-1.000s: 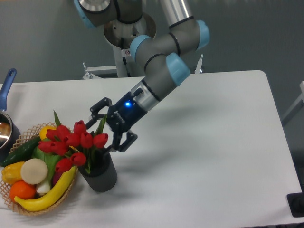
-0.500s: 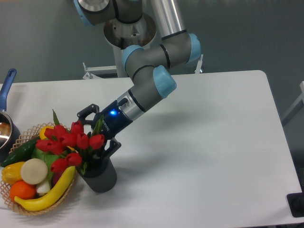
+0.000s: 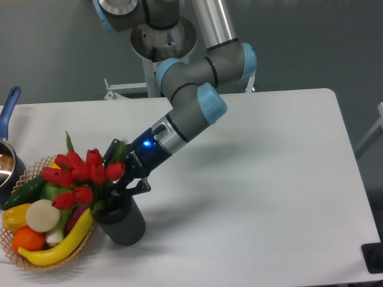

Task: Pick up the flowers from the vase
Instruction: 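Lower the open gripper around the tulip stems above the vase, then close the gripper on the tulip stems, then lift the tulips up out of the vase and carry them away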

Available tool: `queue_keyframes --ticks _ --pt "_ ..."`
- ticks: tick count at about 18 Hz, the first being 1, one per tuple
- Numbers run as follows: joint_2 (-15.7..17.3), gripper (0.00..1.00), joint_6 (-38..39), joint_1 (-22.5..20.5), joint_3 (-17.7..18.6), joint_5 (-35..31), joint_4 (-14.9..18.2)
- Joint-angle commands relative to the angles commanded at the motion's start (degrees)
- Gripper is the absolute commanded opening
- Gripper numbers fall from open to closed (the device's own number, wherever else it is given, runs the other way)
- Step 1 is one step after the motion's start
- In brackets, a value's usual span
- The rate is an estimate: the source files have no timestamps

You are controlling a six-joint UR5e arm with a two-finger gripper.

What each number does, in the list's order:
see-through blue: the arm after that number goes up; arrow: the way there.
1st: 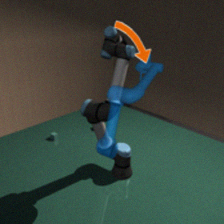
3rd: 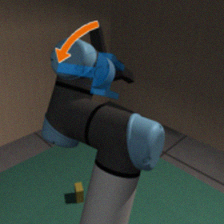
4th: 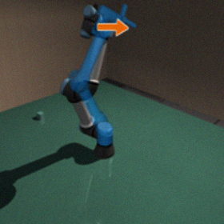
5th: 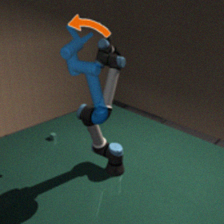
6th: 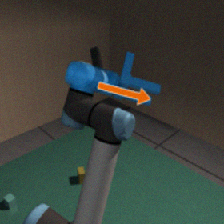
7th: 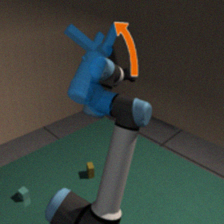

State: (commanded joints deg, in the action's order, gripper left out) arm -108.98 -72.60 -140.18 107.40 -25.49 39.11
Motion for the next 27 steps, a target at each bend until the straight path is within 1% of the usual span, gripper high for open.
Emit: queue_keyframes --ticks 9,11,14,17,20,25,27 --pt "0.5 0.0 0.3 -1.0 0.0 3.2 0.0" --pt "0.9 0.0 1.6 -1.2 -0.2 4.3 0.0" --pt "1.1 0.0 3.5 -1.8 -1.3 5.0 0.0" --pt "2.3 0.0 5.8 -3.0 -2.5 6.2 0.0" --pt "2.4 0.0 6.5 -3.3 -3.3 6.9 0.0" --pt "3.1 0.0 11.9 -4.0 -5.7 7.0 0.0" --pt "3.1 0.0 14.3 -4.7 -6.5 8.5 0.0"
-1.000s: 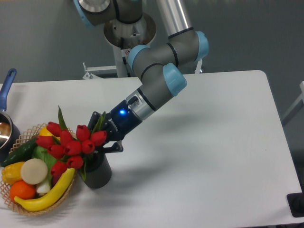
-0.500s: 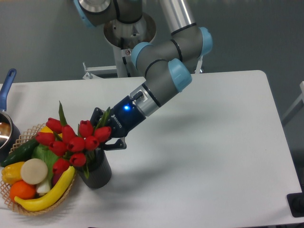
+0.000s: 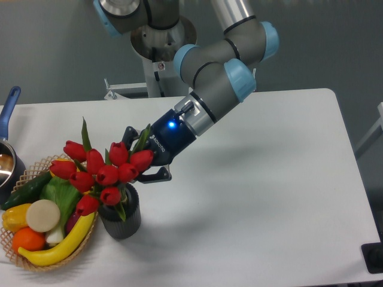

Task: Pick up the flowers from the vase
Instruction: 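Lift the tulips up out of the vase and carry them away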

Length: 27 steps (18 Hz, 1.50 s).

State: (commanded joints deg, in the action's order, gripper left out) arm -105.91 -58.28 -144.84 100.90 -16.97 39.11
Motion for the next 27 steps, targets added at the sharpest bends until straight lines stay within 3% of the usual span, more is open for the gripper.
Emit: queue_keyframes --ticks 18,27 --pt "2.3 0.0 4.4 0.0 -0.4 5.5 0.0" --pt "2.3 0.0 4.4 -2.3 -4.4 9.2 0.1"
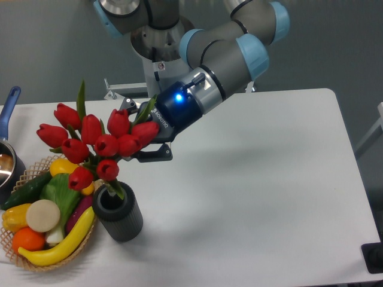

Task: Pick up the flowers from the vase
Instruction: 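Lift the tulips up out of the vase and carry them away, then hold the tulips raised beside the table edge, away from the vase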

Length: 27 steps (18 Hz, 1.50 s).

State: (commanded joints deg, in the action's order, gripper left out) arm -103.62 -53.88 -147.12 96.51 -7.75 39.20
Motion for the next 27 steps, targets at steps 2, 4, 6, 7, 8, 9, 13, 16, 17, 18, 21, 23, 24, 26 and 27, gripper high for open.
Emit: queue_keyframes --ticks 2,4,6,7,8,9,13,16,17,18,21,23,24,26,27 --pt "0.0 0.0 0.0 -1.4 -0.3 1.1 0.0" --pt "0.0 0.0 0.0 -2.5 -0.5 1.2 0.0" --pt "0.0 0.0 -0.1 -4.0 -1.0 1.2 0.0" --pt "0.0 0.0 -0.1 -5.0 -0.8 1.2 0.0" --pt "0.2 0.0 -0.1 -6.1 -0.8 1.2 0.0" --pt "0.5 0.0 -0.2 -7.3 -0.7 0.8 0.1" --pt "0.6 0.0 -1.2 -13.2 -0.4 0.5 0.1" --pt "0.5 0.0 -1.3 -16.3 0.1 0.1 0.1" --pt "0.5 0.0 -1.3 -17.6 0.4 0.0 0.1" --pt "0.7 0.0 -1.3 -18.8 1.1 -0.5 0.1" --pt "2.2 0.0 -1.5 -22.9 3.7 -4.2 0.1" --pt "2.7 0.0 -2.0 -24.9 3.7 -8.2 0.1" --pt "2.7 0.0 -2.7 -25.6 3.7 -10.6 0.1" --pt "2.7 0.0 -4.6 -26.5 3.9 -15.3 0.1" --pt "2.7 0.0 -5.5 -27.2 4.0 -17.4 0.2"
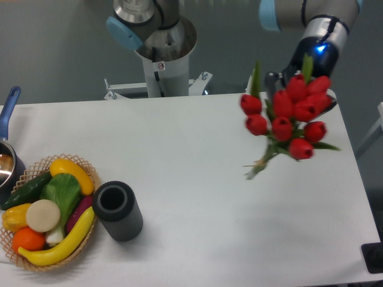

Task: Pick up the flowers from the vase
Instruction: 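Hold the tulips raised beside the table edge, away from the vase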

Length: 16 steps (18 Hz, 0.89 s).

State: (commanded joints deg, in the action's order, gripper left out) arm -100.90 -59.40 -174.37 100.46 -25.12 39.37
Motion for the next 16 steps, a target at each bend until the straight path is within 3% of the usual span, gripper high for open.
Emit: queue_keyframes --ticks 3,6,11,16 --pt "-0.1 0.0 -1.5 -1.5 0.1 -3.4 0.0" --pt "-0.1 0.0 -3.5 -2.1 0.2 -15.2 0.1" --pt "-0.1 0.0 -6.5 -4.1 1.6 -19.5 1.1" --pt "0.0 0.0 -6.5 -3.9 0.4 -32.3 3.1"
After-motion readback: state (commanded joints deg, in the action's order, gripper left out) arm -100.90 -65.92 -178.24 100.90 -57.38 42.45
